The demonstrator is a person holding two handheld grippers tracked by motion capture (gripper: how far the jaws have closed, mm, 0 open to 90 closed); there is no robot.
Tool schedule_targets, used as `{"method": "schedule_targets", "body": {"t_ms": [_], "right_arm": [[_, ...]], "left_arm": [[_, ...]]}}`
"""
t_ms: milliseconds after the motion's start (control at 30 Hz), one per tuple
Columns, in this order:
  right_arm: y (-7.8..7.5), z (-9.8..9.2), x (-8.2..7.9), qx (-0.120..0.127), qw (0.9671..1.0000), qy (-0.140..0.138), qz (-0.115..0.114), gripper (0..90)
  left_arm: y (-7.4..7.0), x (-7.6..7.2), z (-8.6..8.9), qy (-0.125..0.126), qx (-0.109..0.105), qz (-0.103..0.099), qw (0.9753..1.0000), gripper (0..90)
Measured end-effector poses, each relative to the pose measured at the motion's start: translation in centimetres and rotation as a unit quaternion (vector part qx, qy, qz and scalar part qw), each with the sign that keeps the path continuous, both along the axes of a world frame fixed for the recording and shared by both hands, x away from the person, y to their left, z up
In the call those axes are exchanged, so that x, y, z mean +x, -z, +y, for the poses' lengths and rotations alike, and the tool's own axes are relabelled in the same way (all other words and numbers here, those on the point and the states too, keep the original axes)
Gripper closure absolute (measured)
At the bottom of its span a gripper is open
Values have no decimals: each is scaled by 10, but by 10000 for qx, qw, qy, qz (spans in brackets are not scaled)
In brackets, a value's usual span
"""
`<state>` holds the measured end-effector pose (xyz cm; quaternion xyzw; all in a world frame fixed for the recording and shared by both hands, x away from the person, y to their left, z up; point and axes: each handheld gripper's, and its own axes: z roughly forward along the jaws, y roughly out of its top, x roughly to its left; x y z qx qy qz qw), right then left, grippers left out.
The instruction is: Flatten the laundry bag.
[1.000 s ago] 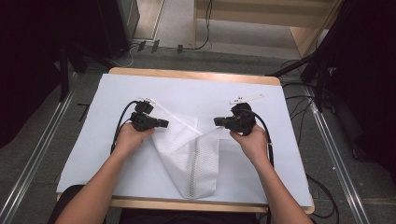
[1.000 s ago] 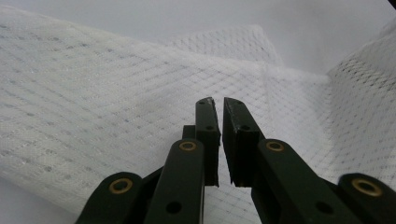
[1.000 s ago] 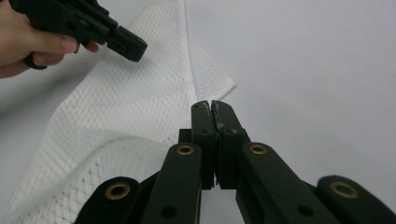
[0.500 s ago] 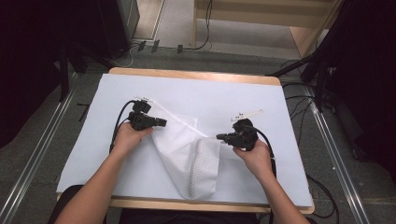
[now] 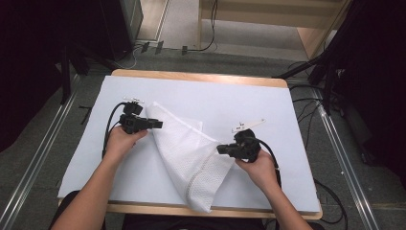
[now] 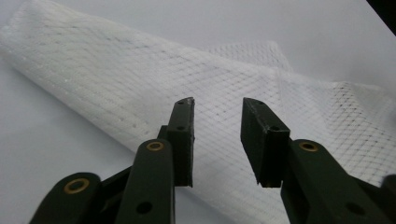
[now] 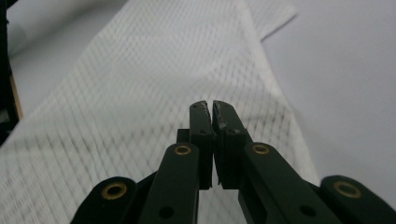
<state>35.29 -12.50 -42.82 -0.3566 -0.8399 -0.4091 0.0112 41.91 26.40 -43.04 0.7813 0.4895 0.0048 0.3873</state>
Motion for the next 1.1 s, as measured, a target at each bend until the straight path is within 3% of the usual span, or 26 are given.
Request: {"method": "schedule_targets", "body": {"t_ms": [67, 167, 300, 500, 600, 833, 967, 1100], "right_arm": [[-2, 1, 5, 15, 10000, 14, -38, 877], [-1, 10, 29, 7, 9999, 103, -132, 854], [2, 17, 43, -71, 9996, 117, -253, 839], [12, 26, 69, -71, 9995, 232, -209, 838], [18, 32, 87, -39, 9996, 272, -83, 838], [27, 49, 108, -156, 9995, 279, -81, 818], [30, 59, 115, -177, 9994, 223, -172, 798], [36, 67, 119, -283, 9994, 179, -114, 777]], "left_arm": [[0, -1, 1, -26, 16, 29, 10000, 623], [2, -5, 2, -69, 14, 49, 10000, 598], [3, -9, 1, -42, 55, 38, 10000, 584], [2, -18, 1, -39, 102, 31, 9999, 560], [1, -23, 2, -52, 118, -15, 9999, 555], [3, -29, 1, -40, 174, -34, 9998, 555], [2, -32, 1, -56, 149, -54, 9999, 555], [2, -33, 3, -73, 163, -56, 9998, 555]]}}
